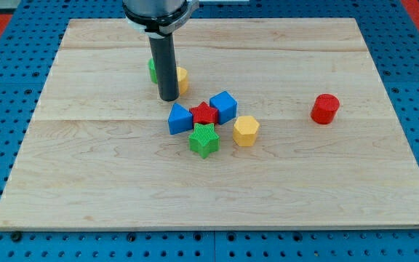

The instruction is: Separate blue cube from red star

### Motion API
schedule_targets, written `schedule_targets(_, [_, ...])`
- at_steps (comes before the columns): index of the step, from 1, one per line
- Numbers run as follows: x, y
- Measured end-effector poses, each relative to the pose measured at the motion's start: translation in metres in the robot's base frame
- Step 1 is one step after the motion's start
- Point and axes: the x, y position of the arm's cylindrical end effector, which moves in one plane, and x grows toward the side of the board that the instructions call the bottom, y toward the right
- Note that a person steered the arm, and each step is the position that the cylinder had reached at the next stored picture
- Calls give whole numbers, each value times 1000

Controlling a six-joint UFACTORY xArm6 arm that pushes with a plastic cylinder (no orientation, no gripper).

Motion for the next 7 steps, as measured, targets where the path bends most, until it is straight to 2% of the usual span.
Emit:
schedule_targets(1, [39,-1])
schedule_targets(2, [44,1])
schedule_targets(3, [58,38])
schedule_targets(5, [56,75])
schedule_targets(6, [42,94])
schedule_targets(7, [-19,93])
